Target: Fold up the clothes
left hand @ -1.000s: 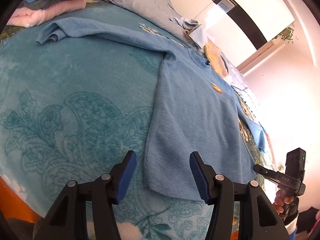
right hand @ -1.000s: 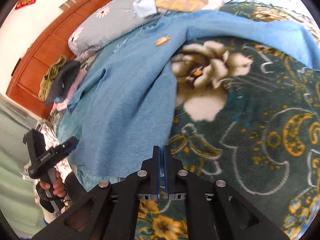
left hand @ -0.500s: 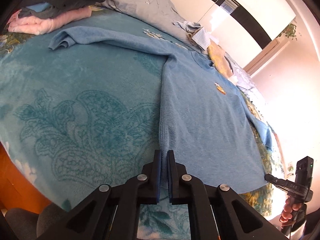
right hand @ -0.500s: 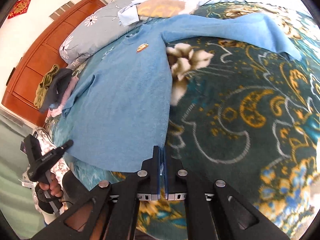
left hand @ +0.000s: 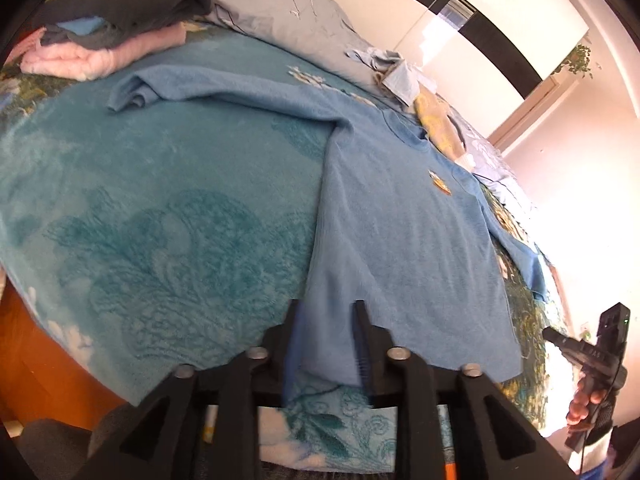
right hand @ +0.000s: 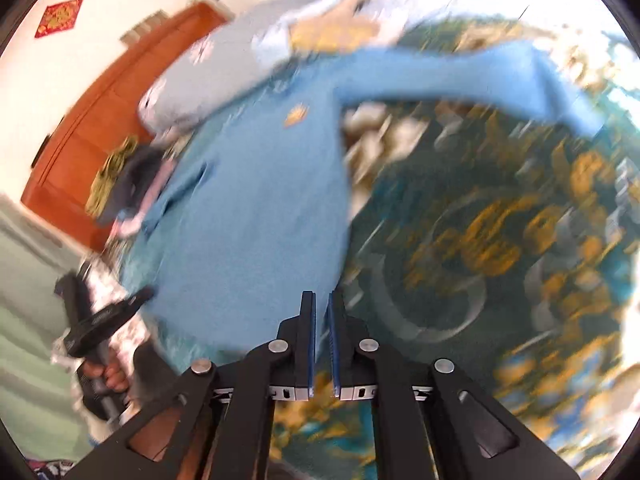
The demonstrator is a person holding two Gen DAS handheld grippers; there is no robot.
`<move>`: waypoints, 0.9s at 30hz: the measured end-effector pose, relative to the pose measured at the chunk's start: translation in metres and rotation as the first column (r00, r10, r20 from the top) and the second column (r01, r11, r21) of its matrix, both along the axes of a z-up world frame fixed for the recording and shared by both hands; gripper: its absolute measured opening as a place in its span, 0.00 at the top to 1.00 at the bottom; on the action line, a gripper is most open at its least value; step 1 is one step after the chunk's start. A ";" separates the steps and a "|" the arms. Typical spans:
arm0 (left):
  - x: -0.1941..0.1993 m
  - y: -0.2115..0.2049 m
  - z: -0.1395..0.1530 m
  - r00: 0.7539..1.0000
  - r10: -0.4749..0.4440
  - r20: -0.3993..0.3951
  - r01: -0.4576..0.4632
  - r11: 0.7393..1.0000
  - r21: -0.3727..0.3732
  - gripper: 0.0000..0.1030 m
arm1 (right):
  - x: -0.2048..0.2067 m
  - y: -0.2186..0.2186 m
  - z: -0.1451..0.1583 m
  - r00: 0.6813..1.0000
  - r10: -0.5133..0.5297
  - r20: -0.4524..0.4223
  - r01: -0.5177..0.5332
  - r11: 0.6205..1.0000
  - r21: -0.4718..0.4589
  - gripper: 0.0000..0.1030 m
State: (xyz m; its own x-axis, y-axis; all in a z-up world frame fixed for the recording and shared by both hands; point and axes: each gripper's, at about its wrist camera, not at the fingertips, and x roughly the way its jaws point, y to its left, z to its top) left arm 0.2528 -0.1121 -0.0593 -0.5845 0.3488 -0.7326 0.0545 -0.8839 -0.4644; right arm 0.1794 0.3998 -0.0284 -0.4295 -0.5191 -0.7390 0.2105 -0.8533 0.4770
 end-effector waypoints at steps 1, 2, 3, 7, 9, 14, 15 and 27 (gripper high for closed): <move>0.002 -0.003 0.005 1.000 0.015 -0.011 -0.015 1.000 -0.019 0.57 | -0.004 0.014 0.002 0.999 -0.048 -0.007 0.048 0.999 -0.009 0.95; 0.002 -0.006 0.011 0.999 0.034 -0.025 -0.035 0.999 -0.034 0.54 | -0.008 0.031 0.002 0.994 -0.113 -0.013 0.113 0.993 -0.024 0.95; 0.002 -0.008 0.016 0.998 0.052 -0.039 -0.054 0.997 -0.049 0.52 | -0.012 0.050 0.002 0.982 -0.190 -0.015 0.189 0.981 -0.033 0.95; -0.007 -0.015 0.032 0.993 0.088 -0.083 -0.094 0.994 -0.062 0.47 | -0.030 0.121 -0.009 0.889 -0.456 0.037 0.457 0.883 -0.111 0.86; -0.017 -0.016 0.036 0.992 0.091 -0.089 -0.097 0.994 -0.058 0.46 | -0.042 0.142 -0.022 0.854 -0.510 0.105 0.521 0.831 -0.196 0.76; -0.036 -0.021 0.044 0.983 0.158 -0.099 -0.159 0.987 -0.004 0.46 | -0.064 0.165 -0.045 0.807 -0.551 0.213 0.588 0.716 -0.375 0.68; -0.040 -0.022 0.044 0.982 0.163 -0.095 -0.163 0.987 0.013 0.46 | -0.068 0.168 -0.049 0.798 -0.557 0.231 0.600 0.692 -0.401 0.68; -0.059 -0.010 0.025 0.991 0.130 -0.022 -0.130 0.991 -0.011 0.45 | -0.092 0.175 -0.019 0.744 -0.664 0.071 0.648 0.691 -0.321 0.97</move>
